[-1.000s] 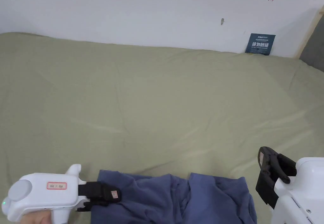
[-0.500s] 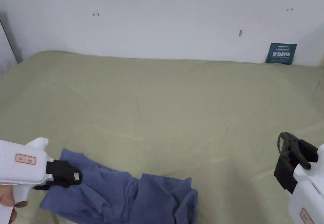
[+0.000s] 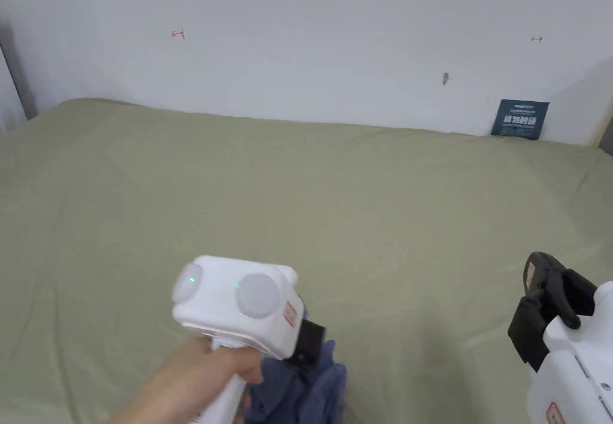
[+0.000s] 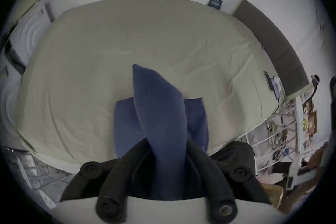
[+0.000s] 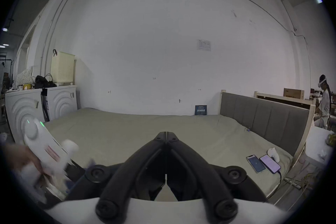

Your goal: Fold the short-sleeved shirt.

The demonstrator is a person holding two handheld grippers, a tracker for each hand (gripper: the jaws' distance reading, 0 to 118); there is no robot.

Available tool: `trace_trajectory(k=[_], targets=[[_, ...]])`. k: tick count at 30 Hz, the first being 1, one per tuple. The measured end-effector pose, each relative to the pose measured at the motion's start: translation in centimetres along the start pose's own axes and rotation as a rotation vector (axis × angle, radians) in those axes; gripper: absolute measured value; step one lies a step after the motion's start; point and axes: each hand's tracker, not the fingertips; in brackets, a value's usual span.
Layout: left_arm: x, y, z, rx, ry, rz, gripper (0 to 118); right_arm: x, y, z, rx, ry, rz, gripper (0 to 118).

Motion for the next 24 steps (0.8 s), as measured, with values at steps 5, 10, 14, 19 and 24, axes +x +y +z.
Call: trace_trajectory(k=[5,10,14,19,24], targets=[[1.9,-0.2,-0.8,-0.024,-0.132,0.046,108,0.9,-0.3,0.5,-0.015,-0.018,0.002,1],[-2.8,-0.9,3.6,0.136,-0.297,0.161,57,1.2,-1.0,0.3,-0.043,-0.024,-0.025,1],[-6.2,-3.5,2.0,0.106,-0.509,0.273,3,0.6,-2.1,-0.1,-0.092,0.013,-0.059,1],[-5.3,-8.4,-6.2,-0.043,-0.664,0.339,3,-0.5,-3.8,-0.5,-0.187,0.08,-0.112,1],[-5.3,-9.7,-10.1,-0.083,-0.623,0.299,0,-0.8,-5.1,-1.4,-0.303,0.162,-0.135,1]])
